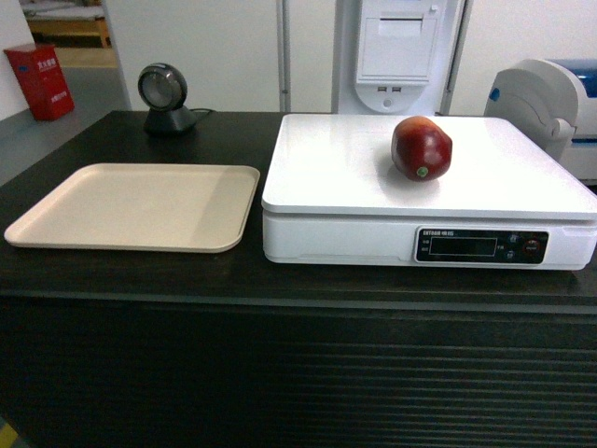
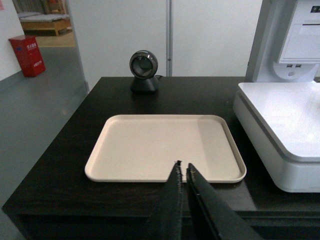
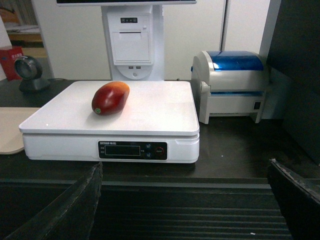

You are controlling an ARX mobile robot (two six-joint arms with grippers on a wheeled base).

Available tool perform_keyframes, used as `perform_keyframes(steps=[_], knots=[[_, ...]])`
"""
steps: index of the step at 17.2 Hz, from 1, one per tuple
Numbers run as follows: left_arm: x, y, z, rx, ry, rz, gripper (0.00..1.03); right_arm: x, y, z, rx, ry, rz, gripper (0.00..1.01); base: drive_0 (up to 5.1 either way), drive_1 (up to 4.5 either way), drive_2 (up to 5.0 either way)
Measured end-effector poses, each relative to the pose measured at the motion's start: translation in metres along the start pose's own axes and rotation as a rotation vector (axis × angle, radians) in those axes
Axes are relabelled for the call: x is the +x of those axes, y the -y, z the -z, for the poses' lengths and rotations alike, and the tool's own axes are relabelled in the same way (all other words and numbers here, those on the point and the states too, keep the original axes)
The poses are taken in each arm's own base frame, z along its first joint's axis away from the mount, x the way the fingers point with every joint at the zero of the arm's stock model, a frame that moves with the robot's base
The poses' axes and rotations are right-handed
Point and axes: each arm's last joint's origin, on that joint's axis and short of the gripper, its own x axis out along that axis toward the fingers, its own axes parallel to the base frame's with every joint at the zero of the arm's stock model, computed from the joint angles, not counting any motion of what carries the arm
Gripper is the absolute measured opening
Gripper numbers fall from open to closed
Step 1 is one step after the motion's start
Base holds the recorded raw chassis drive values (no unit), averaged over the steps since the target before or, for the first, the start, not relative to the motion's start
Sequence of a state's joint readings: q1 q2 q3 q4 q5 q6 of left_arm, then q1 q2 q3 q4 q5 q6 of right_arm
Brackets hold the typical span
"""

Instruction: Place dark red mango on scale at checkout

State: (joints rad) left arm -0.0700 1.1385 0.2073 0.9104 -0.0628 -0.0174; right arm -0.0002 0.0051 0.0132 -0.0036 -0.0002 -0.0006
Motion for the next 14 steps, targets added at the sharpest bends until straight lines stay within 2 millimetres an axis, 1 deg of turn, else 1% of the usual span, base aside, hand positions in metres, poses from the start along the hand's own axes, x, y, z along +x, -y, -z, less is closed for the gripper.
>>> perform_keyframes(steps=[1, 2, 4, 5, 6, 8, 14], knots=[[-0.006, -0.006, 0.002, 0.001, -0.003, 0.006, 0.02, 0.0, 0.0, 0.0, 0.0, 0.0, 0.0, 0.98, 0.0, 0.0, 0.0], [-0.013, -0.012, 0.002, 0.002, 0.009, -0.017, 0.02, 0.0, 0.0, 0.0, 0.0, 0.0, 0.0, 0.98, 0.0, 0.0, 0.0], [-0.025, -0.013, 0.004, 0.002, 0.014, -0.013, 0.02, 0.0, 0.0, 0.0, 0.0, 0.0, 0.0, 0.98, 0.0, 0.0, 0.0], [-0.041, -0.012, 0.015, 0.002, 0.021, -0.005, 0.02, 0.0, 0.0, 0.0, 0.0, 0.0, 0.0, 0.98, 0.0, 0.0, 0.0], [-0.055, -0.012, 0.017, 0.002, 0.014, -0.007, 0.02, 0.0, 0.0, 0.0, 0.0, 0.0, 0.0, 0.98, 0.0, 0.0, 0.0], [-0.061, -0.012, 0.017, 0.002, 0.012, -0.007, 0.02, 0.0, 0.0, 0.0, 0.0, 0.0, 0.0, 0.98, 0.0, 0.0, 0.0], [-0.065, -0.012, 0.016, 0.002, 0.016, -0.007, 0.02, 0.0, 0.0, 0.0, 0.0, 0.0, 0.0, 0.98, 0.0, 0.0, 0.0]])
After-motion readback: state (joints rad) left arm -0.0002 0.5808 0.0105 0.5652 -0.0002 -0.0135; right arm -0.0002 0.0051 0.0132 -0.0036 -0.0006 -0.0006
